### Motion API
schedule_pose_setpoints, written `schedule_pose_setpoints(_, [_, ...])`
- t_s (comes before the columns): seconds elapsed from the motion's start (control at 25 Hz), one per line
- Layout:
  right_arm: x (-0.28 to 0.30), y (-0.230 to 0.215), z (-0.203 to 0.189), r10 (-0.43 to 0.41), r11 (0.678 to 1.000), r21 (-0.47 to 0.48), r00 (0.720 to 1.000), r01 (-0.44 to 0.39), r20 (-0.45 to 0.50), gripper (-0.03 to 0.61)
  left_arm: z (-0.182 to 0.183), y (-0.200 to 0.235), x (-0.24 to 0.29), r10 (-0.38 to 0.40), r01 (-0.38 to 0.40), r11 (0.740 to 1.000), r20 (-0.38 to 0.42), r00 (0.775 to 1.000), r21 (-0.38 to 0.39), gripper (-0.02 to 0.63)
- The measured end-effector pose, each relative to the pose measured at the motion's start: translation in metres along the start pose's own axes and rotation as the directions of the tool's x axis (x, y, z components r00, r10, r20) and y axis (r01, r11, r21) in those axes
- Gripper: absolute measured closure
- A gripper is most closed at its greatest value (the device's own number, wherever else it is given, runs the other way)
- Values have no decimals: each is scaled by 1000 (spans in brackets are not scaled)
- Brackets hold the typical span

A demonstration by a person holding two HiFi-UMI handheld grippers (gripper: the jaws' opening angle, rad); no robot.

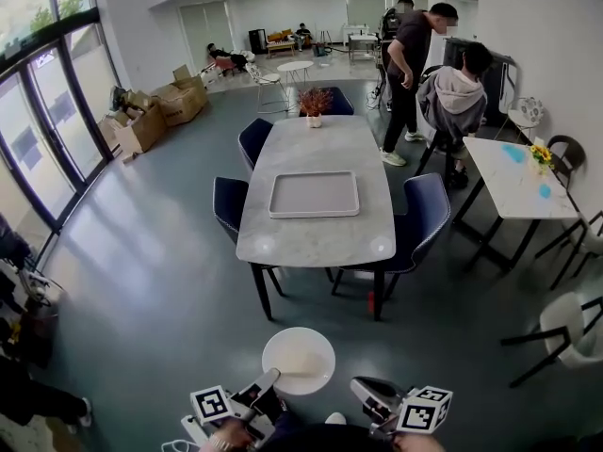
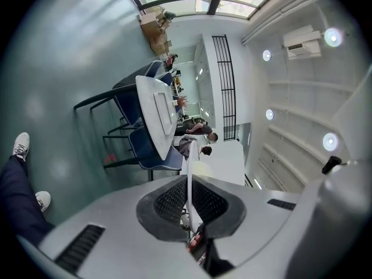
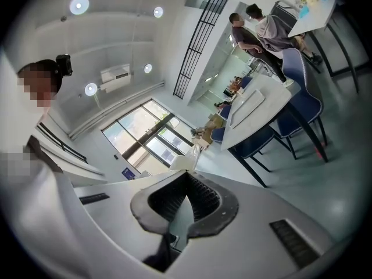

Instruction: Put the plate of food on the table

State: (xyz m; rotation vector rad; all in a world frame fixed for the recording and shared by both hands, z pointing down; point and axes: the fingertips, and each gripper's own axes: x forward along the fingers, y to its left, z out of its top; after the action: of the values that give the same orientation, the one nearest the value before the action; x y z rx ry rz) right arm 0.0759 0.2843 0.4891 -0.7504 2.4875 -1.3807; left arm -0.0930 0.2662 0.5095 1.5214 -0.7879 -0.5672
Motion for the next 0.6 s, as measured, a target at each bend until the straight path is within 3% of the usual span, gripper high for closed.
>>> schedule_pose_setpoints(0.32, [-1,-12,-1,-16,999,50,1000,16,16,568,0,6,12,23,-23,1000,-32,999,-5,595])
schedule_pose_setpoints(0.6, [4,-34,13,-69,996,60,996,66,50,568,22,14,37,27,-28,999,-57,998,-19,595])
